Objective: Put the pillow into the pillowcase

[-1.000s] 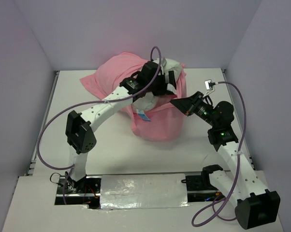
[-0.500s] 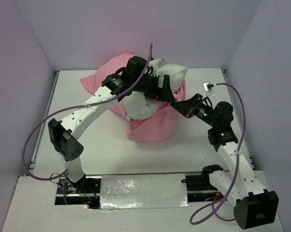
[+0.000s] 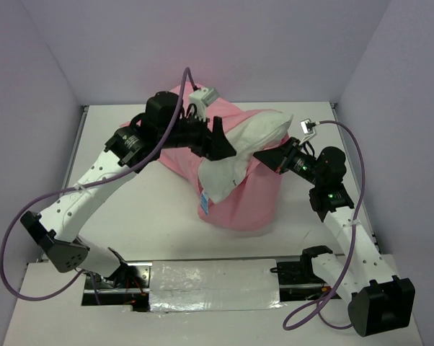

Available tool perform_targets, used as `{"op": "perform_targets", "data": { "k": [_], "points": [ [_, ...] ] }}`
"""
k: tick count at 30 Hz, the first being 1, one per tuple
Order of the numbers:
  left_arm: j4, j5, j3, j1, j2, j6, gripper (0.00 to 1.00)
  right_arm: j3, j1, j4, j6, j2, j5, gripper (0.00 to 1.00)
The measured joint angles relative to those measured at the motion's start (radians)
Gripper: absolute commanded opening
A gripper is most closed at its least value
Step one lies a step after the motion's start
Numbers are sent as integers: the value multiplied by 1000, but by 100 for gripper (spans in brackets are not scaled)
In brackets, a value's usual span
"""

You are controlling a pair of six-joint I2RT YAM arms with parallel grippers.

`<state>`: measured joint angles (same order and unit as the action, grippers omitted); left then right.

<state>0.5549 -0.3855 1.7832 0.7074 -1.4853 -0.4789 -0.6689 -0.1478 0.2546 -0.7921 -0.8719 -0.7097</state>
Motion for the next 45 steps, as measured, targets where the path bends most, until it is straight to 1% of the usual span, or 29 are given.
{"op": "perform_targets", "data": {
  "k": [2, 3, 4, 6, 7, 8, 9, 10, 11, 12, 13, 14, 16, 19, 23, 27, 31, 33, 39, 43, 45],
  "points": [
    [24, 29, -95, 1, 44, 10, 71, -2, 0, -1, 2, 2, -1, 0],
    [35, 38, -116, 3, 43, 16, 69, -2, 0, 0, 2, 3, -2, 0],
    [45, 47, -121, 10, 25, 29, 63, -2, 0, 0, 1, 4, -3, 0],
    [48, 74, -98, 23, -36, 37, 55, -2, 0, 0, 1, 6, -8, 0],
    [48, 88, -75, 28, -83, 42, 47, -2, 0, 0, 1, 6, -9, 0],
    [52, 101, -46, 32, -127, 48, 45, -2, 0, 0, 1, 9, -10, 0],
    [52, 114, -16, 36, -171, 55, 40, -2, 0, -2, 2, 13, -10, 0],
    [56, 131, 19, 37, -226, 57, 24, -2, 0, -5, 1, 18, -11, 0],
    [76, 147, 74, 36, -287, 64, 17, -2, 0, -8, -2, 24, -13, 0],
    [82, 161, 113, 34, -337, 57, 2, -2, 3, -9, -6, 32, -13, 0],
    [92, 175, 150, 29, -391, 50, 0, -2, 5, -8, -16, 40, -13, 0],
    [98, 191, 172, 24, -433, 48, 0, 3, 7, -3, -26, 52, -13, 0],
    [96, 229, 167, 14, -483, 26, 0, 9, 8, 0, -50, 75, -18, 0],
    [64, 256, 103, -5, -498, -43, 0, 17, -6, 24, -92, 87, -45, 0],
    [13, 325, 105, -16, -526, -148, 0, 40, -25, 100, -173, 84, -72, 0],
    [2, 403, 177, -18, -592, -274, 0, 41, -27, 165, -244, 76, -72, 0],
    [16, 470, 269, -18, -666, -406, 0, 61, -41, 194, -286, 77, -68, 0],
    [30, 478, 300, -19, -690, -460, 0, 83, -42, 161, -279, 99, -61, 0],
    [104, 526, 365, -20, -731, -568, 0, 88, -62, -12, -172, 196, -8, 0],
    [145, 527, 393, -32, -750, -618, 0, 87, -121, -119, -77, 192, 2, 0],
    [163, 535, 397, -39, -754, -633, 0, 93, -161, -121, -57, 167, 5, 0]
  ]
}}
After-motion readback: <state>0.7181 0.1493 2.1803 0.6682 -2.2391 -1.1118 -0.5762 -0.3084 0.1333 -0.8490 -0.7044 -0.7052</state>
